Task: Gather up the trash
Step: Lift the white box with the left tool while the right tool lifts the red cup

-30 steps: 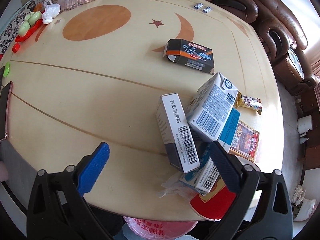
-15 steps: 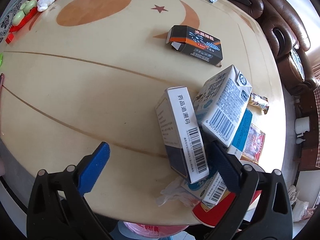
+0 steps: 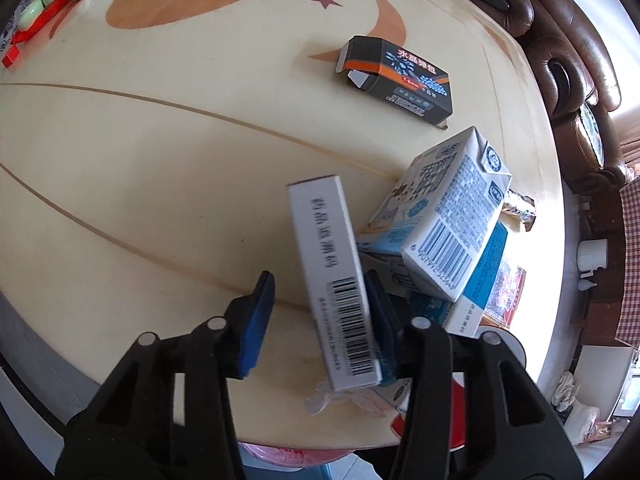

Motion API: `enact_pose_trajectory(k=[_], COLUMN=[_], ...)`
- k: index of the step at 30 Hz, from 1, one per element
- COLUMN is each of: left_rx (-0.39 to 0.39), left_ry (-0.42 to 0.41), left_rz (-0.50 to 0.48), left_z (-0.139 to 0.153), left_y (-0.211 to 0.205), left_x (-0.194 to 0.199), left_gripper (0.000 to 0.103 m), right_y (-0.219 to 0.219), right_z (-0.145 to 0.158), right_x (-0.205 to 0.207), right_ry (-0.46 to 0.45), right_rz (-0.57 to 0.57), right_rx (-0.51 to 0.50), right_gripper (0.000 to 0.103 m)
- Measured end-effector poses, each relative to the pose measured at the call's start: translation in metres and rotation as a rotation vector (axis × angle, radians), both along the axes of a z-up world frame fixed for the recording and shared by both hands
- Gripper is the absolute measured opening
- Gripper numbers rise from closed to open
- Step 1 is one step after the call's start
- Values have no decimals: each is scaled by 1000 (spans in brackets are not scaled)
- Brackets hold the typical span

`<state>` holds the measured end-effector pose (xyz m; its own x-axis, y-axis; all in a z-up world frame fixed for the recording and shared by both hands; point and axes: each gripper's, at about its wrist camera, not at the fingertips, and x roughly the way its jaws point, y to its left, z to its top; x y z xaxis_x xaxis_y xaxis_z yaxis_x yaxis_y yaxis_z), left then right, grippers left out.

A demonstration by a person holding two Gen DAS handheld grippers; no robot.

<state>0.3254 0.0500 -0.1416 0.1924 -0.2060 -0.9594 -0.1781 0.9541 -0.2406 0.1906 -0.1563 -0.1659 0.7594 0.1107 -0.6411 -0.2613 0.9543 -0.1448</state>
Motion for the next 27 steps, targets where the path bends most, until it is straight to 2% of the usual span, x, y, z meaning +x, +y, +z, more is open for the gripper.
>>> enact_pose_trajectory(k=[6, 9, 10, 15, 27], left_rx=[-7, 9, 17, 31, 64], left_ry=[-2, -9, -13, -23, -80], left_rz=[19, 17, 13, 8, 14], left_z=[1, 4, 5, 8, 22], left_y=[4, 6, 6, 4, 15], left_x=[-1, -4, -4, -5, -17], left_gripper=[32, 29, 24, 23, 23], right_y=[-1, -4, -5, -6, -9], right_z=[1, 3, 4, 4, 18], right_x=[-1, -2, -2, -3, -13], right_ry=[5, 3, 1, 0, -69], right_rz=[10, 6, 4, 3, -13], right_rx=[34, 60, 63, 72, 57], right_gripper=[17, 15, 15, 8, 5])
